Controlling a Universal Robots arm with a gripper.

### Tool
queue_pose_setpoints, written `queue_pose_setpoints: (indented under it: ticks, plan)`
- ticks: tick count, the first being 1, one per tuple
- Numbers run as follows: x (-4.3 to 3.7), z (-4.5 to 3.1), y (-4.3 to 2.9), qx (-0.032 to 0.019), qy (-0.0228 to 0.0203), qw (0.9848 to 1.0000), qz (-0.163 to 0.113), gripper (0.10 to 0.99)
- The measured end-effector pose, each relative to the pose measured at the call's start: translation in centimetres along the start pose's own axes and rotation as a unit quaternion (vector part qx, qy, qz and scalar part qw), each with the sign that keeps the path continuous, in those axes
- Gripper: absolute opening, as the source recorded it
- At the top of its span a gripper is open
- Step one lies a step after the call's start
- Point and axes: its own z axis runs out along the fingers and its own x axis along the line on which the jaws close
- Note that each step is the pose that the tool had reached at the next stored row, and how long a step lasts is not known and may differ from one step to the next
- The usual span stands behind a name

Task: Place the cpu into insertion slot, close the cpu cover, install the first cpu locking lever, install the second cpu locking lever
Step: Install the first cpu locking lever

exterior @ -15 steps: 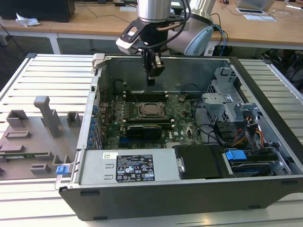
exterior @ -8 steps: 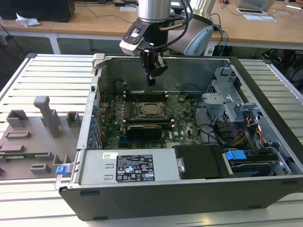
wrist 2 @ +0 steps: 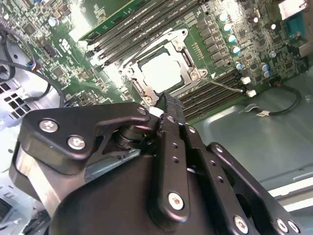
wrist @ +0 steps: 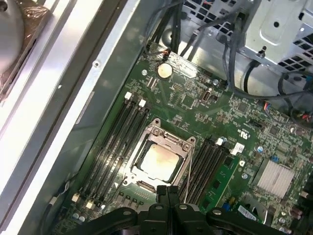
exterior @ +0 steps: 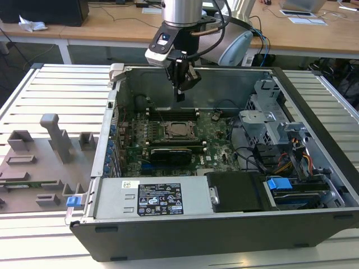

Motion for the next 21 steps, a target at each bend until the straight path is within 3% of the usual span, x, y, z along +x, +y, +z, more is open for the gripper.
queue_pose_setpoints:
  ticks: [3, 7, 11, 21]
  plan:
    - [0.00, 0.00, 0.00, -0.0027, 0.0003, 0.9993, -0.036, 0.106]
    - [0.00, 0.00, 0.00, -0.0041, 0.0005, 0.9985, -0.055, 0.106]
    - [0.00, 0.00, 0.00, -0.0064, 0.0008, 0.9963, -0.085, 0.106]
    - [0.00, 0.00, 0.00, -0.0119, 0.0015, 0.9872, -0.159, 0.106]
